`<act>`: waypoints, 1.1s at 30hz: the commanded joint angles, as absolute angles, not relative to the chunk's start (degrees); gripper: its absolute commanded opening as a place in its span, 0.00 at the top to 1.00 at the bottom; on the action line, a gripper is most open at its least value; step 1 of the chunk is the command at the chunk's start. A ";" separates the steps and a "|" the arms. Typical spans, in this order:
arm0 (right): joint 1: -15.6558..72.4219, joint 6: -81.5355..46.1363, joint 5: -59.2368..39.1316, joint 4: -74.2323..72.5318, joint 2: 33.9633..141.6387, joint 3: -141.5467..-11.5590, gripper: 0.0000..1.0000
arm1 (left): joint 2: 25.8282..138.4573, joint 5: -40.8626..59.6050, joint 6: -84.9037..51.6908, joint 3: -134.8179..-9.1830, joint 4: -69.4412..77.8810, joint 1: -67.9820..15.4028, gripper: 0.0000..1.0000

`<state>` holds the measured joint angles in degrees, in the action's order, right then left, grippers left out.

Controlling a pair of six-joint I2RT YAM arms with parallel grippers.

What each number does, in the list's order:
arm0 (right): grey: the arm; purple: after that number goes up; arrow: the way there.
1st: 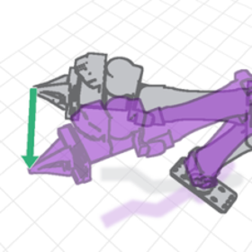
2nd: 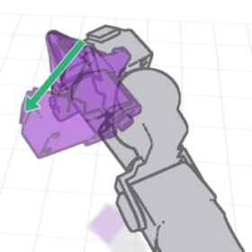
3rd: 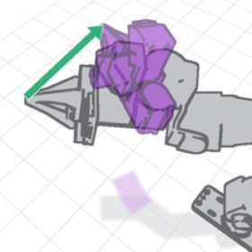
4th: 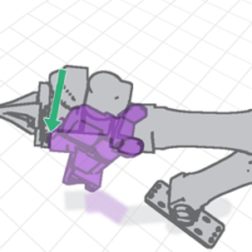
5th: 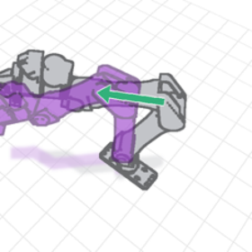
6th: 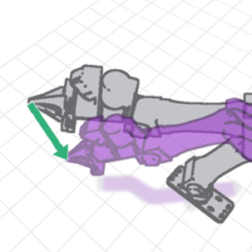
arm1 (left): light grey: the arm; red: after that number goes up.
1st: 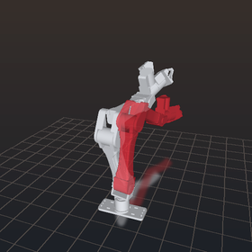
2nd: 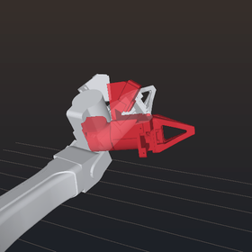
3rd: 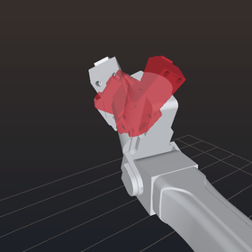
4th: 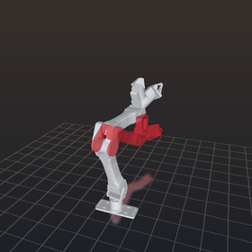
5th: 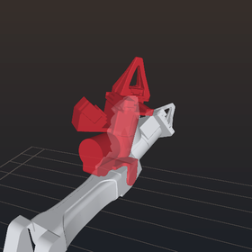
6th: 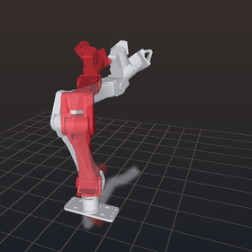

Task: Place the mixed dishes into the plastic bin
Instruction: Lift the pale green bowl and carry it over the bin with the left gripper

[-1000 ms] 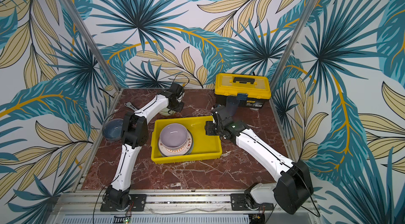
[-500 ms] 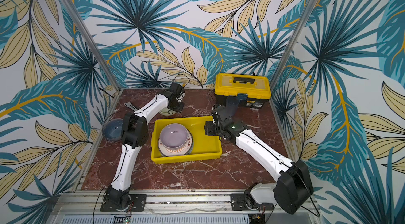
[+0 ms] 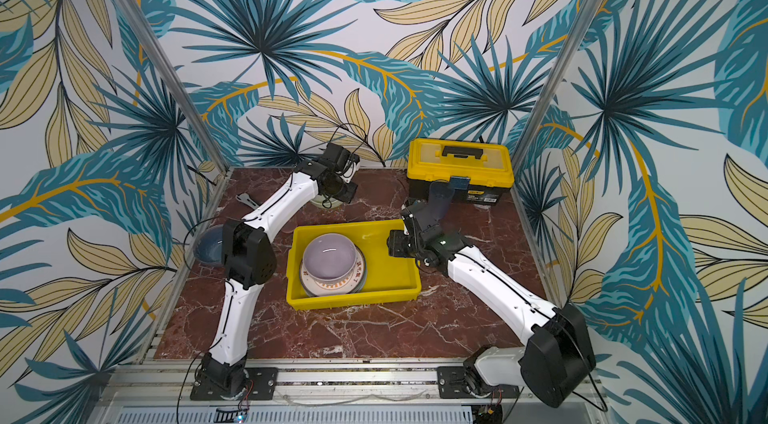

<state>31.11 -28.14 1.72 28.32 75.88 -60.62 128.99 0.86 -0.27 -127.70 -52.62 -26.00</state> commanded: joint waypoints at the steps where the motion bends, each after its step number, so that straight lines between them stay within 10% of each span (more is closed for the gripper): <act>1: 30.87 -28.51 2.70 27.66 74.36 -59.41 0.41 | 119.60 -1.40 0.33 -128.10 -50.14 -27.01 1.00; 33: 30.89 -29.37 -1.29 24.57 81.09 -62.04 0.41 | 86.44 0.82 -20.17 -92.86 -62.55 -40.57 1.00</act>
<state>31.05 -28.34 -0.34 25.30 80.12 -61.08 89.80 4.47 -18.98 -92.16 -64.69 -39.27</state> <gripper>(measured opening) 0.595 0.109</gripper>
